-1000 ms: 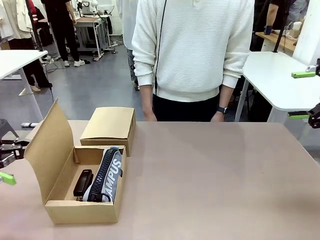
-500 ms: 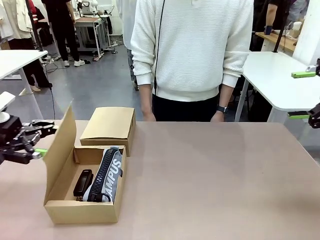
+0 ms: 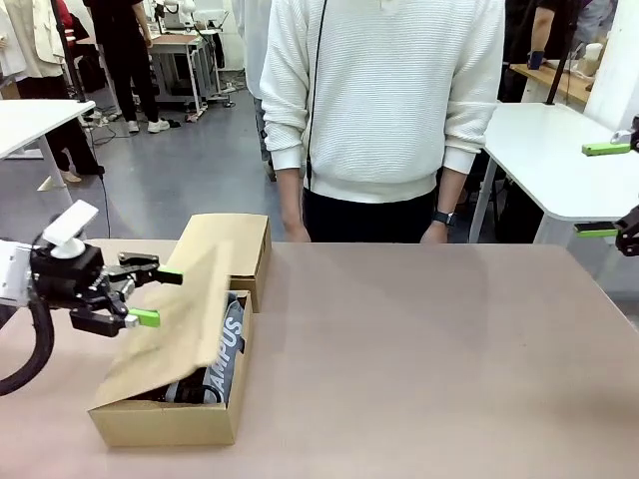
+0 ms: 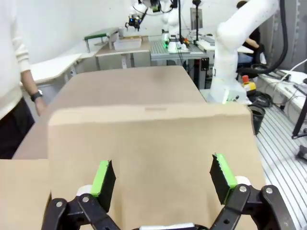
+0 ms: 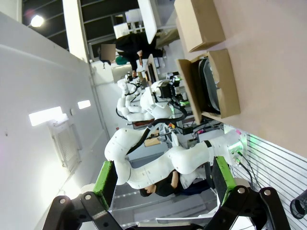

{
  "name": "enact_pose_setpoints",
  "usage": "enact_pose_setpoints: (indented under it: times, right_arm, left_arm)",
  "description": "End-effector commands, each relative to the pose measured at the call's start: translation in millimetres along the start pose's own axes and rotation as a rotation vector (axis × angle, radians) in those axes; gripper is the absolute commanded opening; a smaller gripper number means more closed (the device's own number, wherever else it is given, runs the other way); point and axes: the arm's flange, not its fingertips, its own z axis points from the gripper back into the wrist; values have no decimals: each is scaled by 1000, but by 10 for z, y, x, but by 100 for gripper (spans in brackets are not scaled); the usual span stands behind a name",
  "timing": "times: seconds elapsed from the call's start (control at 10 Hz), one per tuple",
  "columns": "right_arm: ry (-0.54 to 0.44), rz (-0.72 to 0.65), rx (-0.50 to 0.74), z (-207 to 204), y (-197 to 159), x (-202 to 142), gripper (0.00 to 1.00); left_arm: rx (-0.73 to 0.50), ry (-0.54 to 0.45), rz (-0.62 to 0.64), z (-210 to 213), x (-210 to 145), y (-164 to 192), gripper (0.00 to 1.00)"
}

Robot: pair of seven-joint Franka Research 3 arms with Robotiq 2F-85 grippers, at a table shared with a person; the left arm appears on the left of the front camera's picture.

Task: Place items inside the box.
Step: Close the lid of the Mailer Box closest to the robot.

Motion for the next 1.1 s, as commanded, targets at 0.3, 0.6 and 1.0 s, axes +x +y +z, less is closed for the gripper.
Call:
enact_pose_setpoints:
  times: [0.3,0.6,1.0]
  right_arm:
    - [5,3,13,24,8,-6,100]
    - [5,3,13,24,8,-6,100]
    - [5,3,13,24,8,-6,100]
  left_arm:
    - [-11,124,-31,-434,-190,-537,100]
    - [23,188,-88,-517,-295,-563,100]
    - [-4,291,-114,-562,-374,-613,100]
